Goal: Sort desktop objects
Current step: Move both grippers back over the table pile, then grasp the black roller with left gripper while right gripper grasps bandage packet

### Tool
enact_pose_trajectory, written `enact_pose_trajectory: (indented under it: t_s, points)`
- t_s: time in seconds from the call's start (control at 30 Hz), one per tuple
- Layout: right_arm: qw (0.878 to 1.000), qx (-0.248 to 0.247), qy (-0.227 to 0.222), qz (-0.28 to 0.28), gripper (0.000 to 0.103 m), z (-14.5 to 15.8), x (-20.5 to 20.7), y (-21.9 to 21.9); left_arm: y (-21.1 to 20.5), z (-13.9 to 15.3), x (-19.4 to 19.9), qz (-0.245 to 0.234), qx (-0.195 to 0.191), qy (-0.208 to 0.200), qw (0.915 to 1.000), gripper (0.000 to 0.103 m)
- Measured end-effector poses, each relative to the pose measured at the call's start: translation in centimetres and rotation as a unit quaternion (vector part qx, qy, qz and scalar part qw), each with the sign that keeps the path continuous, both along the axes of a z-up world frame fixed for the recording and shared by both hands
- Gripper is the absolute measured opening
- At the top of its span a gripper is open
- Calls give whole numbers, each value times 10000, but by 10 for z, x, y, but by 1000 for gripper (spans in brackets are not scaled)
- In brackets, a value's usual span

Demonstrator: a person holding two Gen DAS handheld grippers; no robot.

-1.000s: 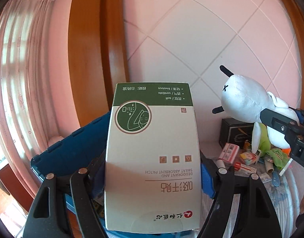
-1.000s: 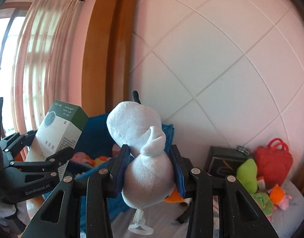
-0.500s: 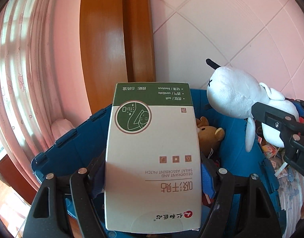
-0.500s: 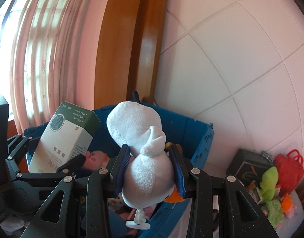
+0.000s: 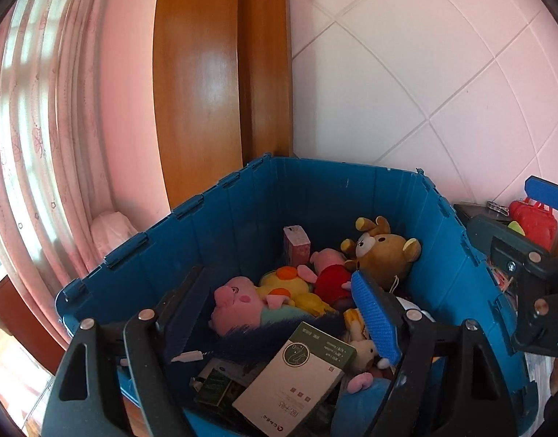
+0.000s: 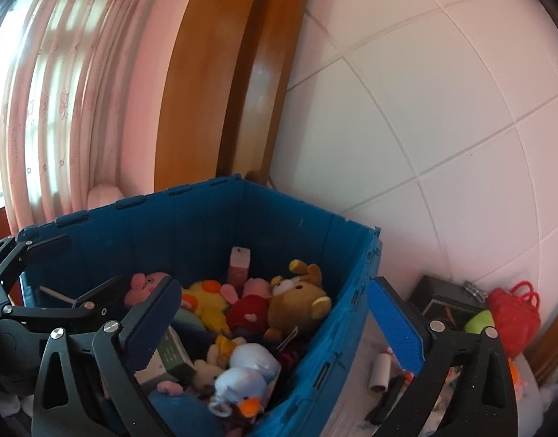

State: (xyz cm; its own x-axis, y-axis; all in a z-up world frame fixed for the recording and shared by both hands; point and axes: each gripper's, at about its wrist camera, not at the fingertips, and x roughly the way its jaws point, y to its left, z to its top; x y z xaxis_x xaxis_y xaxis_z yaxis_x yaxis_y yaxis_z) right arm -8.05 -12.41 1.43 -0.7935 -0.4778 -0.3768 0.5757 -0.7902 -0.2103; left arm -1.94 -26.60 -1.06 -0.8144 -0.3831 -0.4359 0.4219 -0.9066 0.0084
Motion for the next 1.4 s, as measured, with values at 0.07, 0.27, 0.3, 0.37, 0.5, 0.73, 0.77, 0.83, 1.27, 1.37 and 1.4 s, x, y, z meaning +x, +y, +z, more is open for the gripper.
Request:
enact_pose_trajectory:
  t_s: [0.07, 0.27, 0.3, 0.37, 0.5, 0.73, 0.77, 0.83, 1.27, 1.37, 1.4]
  points:
    - [10000, 7, 15, -33, 103, 1, 3, 5, 1, 2, 6, 13, 24, 67, 10000, 80]
    - [9998, -131, 92, -152, 103, 0, 19, 33, 16, 5, 29, 26, 75, 317, 9995, 80]
    - [9996, -174, 92, -180, 103, -1, 22, 39, 19, 5, 32, 20, 85, 346, 9994, 80]
    - [9993, -250, 92, -264, 103, -3, 27, 52, 30, 8, 39, -43, 91, 445, 9990, 80]
    - [9978, -411, 70, -509, 103, -8, 32, 85, 55, 12, 45, -209, 42, 560, 9982, 80]
    - [9904, -776, -118, -1135, 103, -20, 30, 174, 125, 27, 42, -748, -192, 746, 9942, 80]
    - [9889, -805, -157, -1237, 103, -22, 28, 188, 135, 29, 40, -823, -206, 767, 9934, 81]
    - [9847, -870, -246, -1487, 103, -27, 22, 221, 160, 32, 33, -1001, -256, 776, 9916, 83]
    - [9488, -998, -1200, -2747, 103, -92, -47, 439, 331, -18, -69, -1887, -64, -107, 9819, 88]
    - [9415, -940, -1481, -2878, 103, -112, -65, 478, 354, -38, -92, -1838, 11, -398, 9822, 88]
    - [9393, -915, -1564, -2912, 103, -118, -71, 489, 358, -45, -99, -1793, 28, -487, 9826, 88]
